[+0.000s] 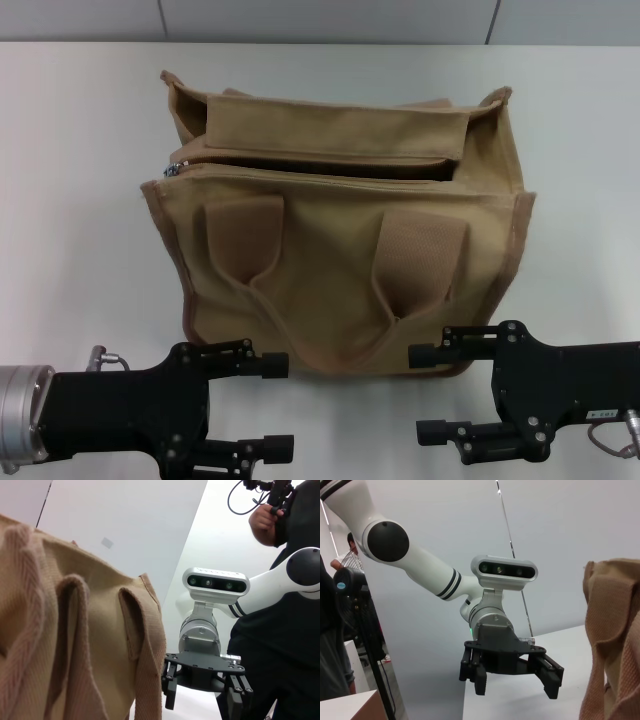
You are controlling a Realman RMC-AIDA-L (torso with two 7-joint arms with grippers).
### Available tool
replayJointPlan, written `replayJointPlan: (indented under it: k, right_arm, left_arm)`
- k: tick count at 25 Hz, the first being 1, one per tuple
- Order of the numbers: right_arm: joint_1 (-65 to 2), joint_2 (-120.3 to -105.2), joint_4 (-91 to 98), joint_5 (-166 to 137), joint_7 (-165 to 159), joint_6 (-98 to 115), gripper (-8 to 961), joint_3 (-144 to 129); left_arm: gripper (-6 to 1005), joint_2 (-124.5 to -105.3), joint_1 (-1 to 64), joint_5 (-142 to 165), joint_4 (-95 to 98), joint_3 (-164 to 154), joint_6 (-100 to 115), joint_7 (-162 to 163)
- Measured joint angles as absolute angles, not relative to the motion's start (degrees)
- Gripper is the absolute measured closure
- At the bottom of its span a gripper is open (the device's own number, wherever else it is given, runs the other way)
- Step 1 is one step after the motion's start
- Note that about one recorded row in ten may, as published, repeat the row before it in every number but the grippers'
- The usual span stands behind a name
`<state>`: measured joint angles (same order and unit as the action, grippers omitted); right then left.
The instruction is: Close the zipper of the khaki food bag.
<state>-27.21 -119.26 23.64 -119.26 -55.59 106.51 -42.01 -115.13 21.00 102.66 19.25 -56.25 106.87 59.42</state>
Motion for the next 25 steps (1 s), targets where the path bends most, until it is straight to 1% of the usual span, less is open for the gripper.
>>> replayJointPlan:
  k: [15, 18, 21, 25]
  right_arm:
    - [-27.07, -119.27, 23.64, -119.26, -55.55, 106.47, 271, -42.01]
    - [-27.07, -119.26, 23.64, -119.26, -55.54, 106.27, 271, -42.01]
    - [-27.07, -119.26, 23.64, -119.27, -55.54, 105.91, 271, -42.01]
    - [-27.06, -119.26, 23.64, -119.27, -55.54, 105.71, 271, -42.01]
  left_arm:
    - [188, -115.08, 20.86, 102.5, 19.25, -55.94, 107.46, 59.29]
    - [186, -116.13, 21.58, 102.16, 19.25, -53.59, 109.89, 57.49]
    - [184, -117.77, 22.8, 101.51, 19.89, -47.86, 113.78, 53.67]
    - [185, -118.3, 23.51, 96.08, 20.07, -44.65, 114.89, 53.16]
